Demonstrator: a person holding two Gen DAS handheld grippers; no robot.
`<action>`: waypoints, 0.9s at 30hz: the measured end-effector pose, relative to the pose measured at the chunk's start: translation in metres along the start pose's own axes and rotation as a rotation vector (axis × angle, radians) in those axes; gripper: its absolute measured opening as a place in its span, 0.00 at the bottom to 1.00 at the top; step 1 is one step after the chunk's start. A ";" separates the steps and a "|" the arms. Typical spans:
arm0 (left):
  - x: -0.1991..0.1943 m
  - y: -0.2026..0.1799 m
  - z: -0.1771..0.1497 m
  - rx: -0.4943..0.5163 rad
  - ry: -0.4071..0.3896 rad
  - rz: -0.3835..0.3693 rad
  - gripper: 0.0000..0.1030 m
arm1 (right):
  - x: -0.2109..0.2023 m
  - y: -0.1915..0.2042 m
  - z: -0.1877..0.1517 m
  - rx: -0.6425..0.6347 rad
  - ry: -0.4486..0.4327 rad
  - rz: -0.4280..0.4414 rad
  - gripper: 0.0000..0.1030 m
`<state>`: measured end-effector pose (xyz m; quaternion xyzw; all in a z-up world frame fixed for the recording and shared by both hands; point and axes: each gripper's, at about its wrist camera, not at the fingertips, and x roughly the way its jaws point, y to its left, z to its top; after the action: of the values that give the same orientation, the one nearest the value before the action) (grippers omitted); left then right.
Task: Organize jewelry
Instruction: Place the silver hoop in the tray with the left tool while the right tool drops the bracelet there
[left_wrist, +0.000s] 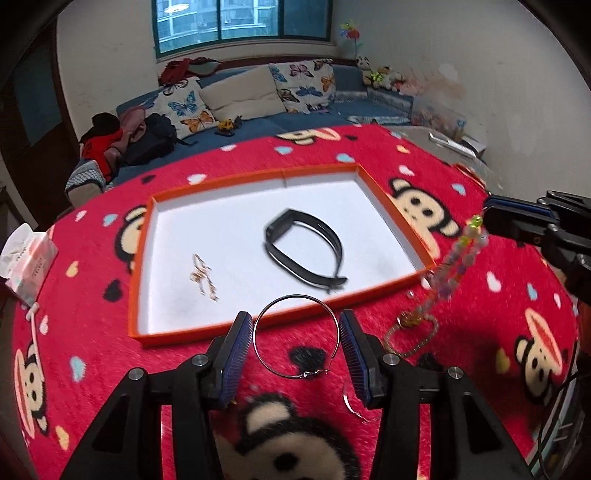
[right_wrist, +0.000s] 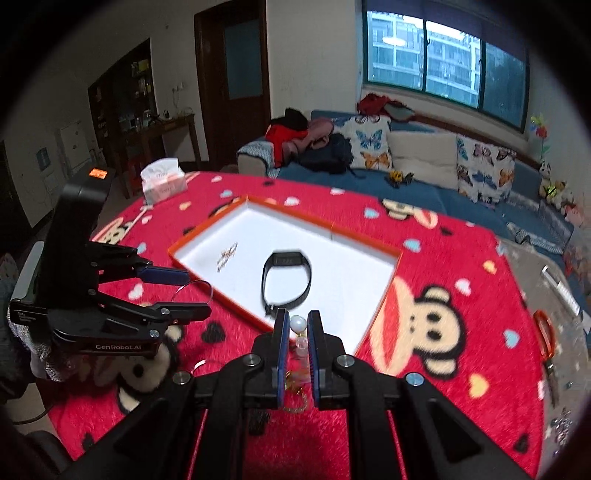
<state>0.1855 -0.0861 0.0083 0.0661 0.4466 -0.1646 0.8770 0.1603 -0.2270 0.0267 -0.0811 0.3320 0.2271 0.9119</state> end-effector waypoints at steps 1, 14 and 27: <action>-0.001 0.005 0.003 -0.003 -0.005 0.007 0.50 | 0.000 -0.002 0.005 0.005 -0.007 0.000 0.12; 0.010 0.062 0.058 -0.065 -0.020 0.055 0.50 | 0.002 -0.017 0.053 0.022 -0.103 -0.054 0.12; 0.093 0.094 0.089 -0.088 0.075 0.071 0.50 | 0.069 -0.033 0.037 0.096 0.010 -0.060 0.12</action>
<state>0.3371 -0.0432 -0.0166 0.0493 0.4832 -0.1107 0.8671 0.2437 -0.2206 0.0103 -0.0485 0.3444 0.1829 0.9196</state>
